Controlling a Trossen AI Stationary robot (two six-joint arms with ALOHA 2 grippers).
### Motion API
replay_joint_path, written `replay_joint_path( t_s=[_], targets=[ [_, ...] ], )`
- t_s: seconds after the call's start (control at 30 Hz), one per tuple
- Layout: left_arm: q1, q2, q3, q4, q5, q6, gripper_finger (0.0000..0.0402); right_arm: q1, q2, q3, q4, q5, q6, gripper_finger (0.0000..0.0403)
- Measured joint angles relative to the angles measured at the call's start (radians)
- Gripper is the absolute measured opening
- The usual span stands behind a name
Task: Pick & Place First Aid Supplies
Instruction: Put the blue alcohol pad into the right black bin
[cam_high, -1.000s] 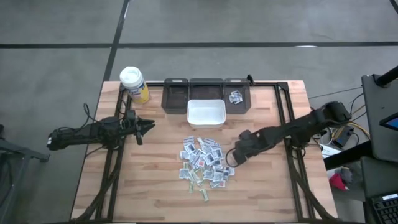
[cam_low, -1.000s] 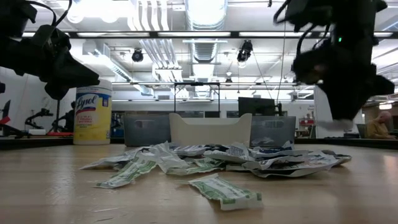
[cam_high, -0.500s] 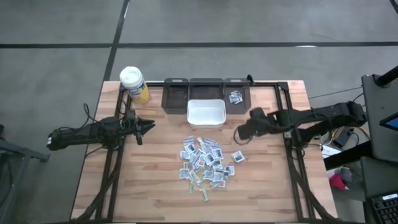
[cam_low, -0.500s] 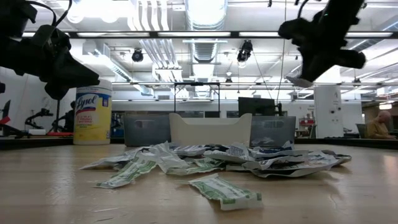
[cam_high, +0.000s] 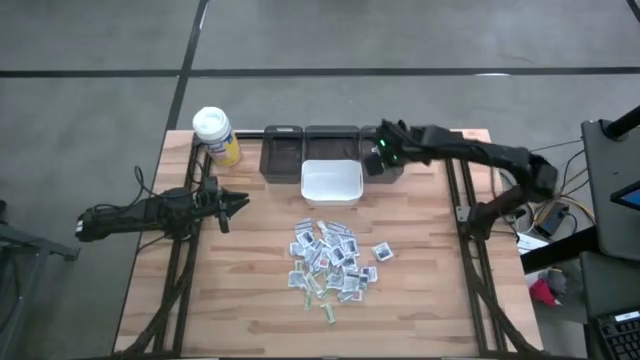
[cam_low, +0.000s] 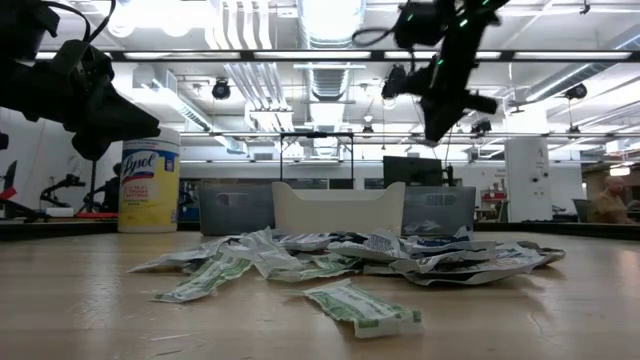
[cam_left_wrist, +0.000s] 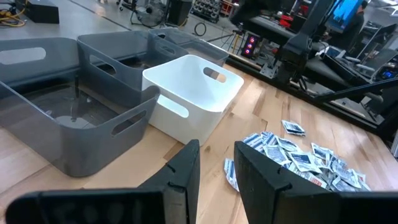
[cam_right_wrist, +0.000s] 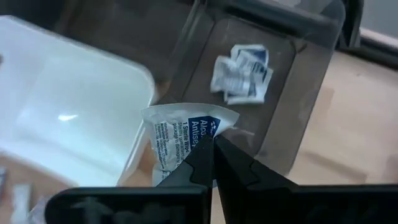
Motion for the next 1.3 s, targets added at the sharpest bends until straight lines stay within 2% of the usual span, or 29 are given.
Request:
replay_joint_path(
  t_s=[0.23,0.4,0.9,1.17,1.3],
  targets=[
    [0.0,0.0,0.0,0.0,0.0,0.0,0.0094,-0.132,0.221,0.145,-0.092,-0.107,-0.099,0.0008],
    [0.0,0.0,0.0,0.0,0.0,0.0,0.0094,-0.18,0.31,0.191,-0.097,-0.141,-0.143,0.0008],
    [0.0,0.0,0.0,0.0,0.0,0.0,0.0094,-0.241,0.395,0.2,-0.077,-0.145,-0.156,0.0009],
    [0.0,0.0,0.0,0.0,0.0,0.0,0.0094,-0.245,0.445,0.198,-0.066,-0.199,-0.201,0.0009],
    [0.0,0.0,0.0,0.0,0.0,0.0,0.0094,-0.252,0.437,0.198,-0.061,-0.195,-0.203,0.0024]
  ],
)
